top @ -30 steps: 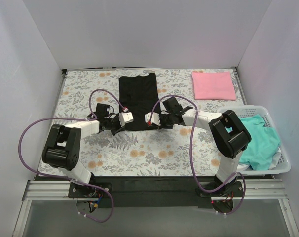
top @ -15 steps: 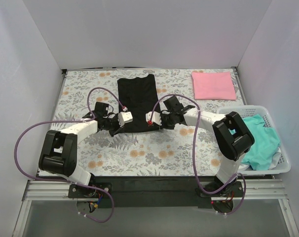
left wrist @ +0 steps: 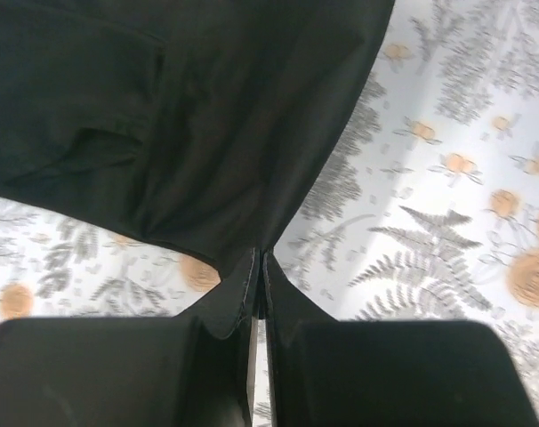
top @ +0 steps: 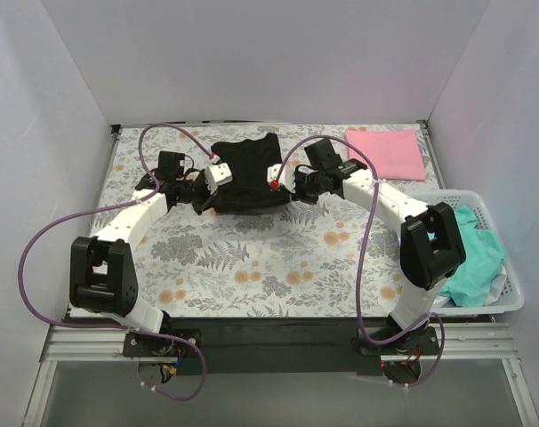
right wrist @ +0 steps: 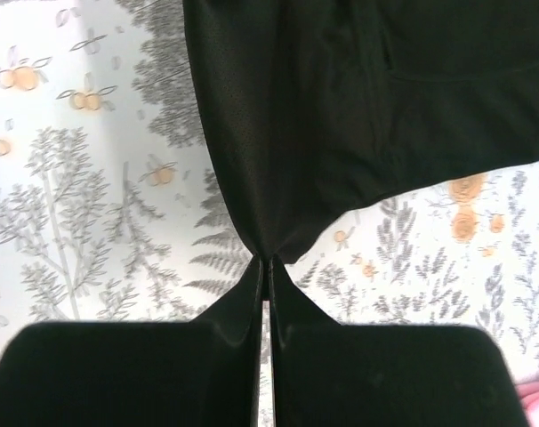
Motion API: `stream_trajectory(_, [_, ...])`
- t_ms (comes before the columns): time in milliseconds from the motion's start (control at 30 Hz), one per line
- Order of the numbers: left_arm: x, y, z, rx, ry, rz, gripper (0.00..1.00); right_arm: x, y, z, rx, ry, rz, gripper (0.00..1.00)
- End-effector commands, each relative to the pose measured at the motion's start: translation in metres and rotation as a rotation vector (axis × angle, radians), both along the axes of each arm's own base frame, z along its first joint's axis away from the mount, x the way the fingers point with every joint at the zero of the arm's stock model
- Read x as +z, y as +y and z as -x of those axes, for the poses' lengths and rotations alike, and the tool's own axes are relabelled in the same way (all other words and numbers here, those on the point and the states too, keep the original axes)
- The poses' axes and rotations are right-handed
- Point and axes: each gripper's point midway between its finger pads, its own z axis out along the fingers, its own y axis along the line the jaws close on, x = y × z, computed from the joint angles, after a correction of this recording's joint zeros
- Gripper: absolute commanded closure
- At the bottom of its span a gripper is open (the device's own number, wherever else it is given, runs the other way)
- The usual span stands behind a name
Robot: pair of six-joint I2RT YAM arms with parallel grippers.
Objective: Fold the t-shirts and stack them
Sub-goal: Fold the tshirt
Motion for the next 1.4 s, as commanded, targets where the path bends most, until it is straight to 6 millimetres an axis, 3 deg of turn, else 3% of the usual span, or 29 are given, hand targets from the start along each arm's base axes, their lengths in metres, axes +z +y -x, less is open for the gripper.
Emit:
stream_trajectory(0, [0.009,-0.007,0.035,-0.068,0.065,0.026,1.00,0.013,-0.006,0.037,0.056,0.047,-0.001,0.99])
stream_trajectory(167, [0.013,-0.012,0.108,-0.176,0.210,0.052,1.00,0.021,-0.016,0.104,0.141,0.126,0.027,0.99])
stream_trajectory(233, [0.022,-0.012,0.139,-0.219,0.264,0.068,1.00,0.036,-0.018,0.123,0.168,0.125,0.005,0.99])
stream_trajectory(367, [0.043,-0.010,0.156,-0.240,0.278,0.075,1.00,0.052,-0.022,0.134,0.176,0.135,0.000,0.99])
stream_trajectory(500, [0.056,-0.014,0.128,-0.157,0.279,0.092,1.00,0.049,-0.023,0.119,0.161,0.144,0.005,0.99])
stream_trajectory(533, [0.058,-0.016,0.108,-0.137,0.247,0.088,1.00,0.054,-0.019,0.112,0.159,0.141,-0.012,0.99])
stream_trajectory(633, [0.066,-0.021,0.072,-0.094,0.203,0.099,1.00,0.042,-0.022,0.087,0.116,0.186,-0.016,0.99])
stream_trajectory(767, [0.050,-0.030,0.028,-0.079,0.237,0.102,1.00,0.034,-0.025,0.046,0.073,0.204,-0.036,0.99])
stream_trajectory(933, [0.028,-0.038,-0.019,-0.056,0.261,0.098,1.00,0.010,-0.032,0.018,0.052,0.227,-0.015,0.99])
stream_trajectory(1000, [0.008,-0.038,-0.032,-0.038,0.295,0.079,1.00,-0.006,-0.032,0.008,0.046,0.246,0.003,0.99])
stream_trajectory(1100, [-0.016,-0.037,-0.043,-0.014,0.320,0.064,1.00,-0.025,-0.028,-0.006,0.047,0.270,0.016,0.99])
stream_trajectory(1133, [-0.034,-0.037,-0.046,-0.007,0.347,0.056,1.00,-0.029,-0.026,-0.010,0.042,0.277,0.018,0.99])
stream_trajectory(1167, [-0.042,-0.035,-0.047,0.004,0.357,0.049,1.00,-0.044,-0.025,-0.013,0.031,0.309,0.027,0.99])
stream_trajectory(1233, [-0.062,-0.033,-0.045,0.023,0.385,0.042,1.00,-0.050,-0.021,-0.019,0.023,0.322,0.026,0.99])
stream_trajectory(1367, [-0.077,-0.033,-0.035,0.027,0.426,0.049,1.00,-0.074,-0.018,-0.010,-0.006,0.418,0.023,0.99])
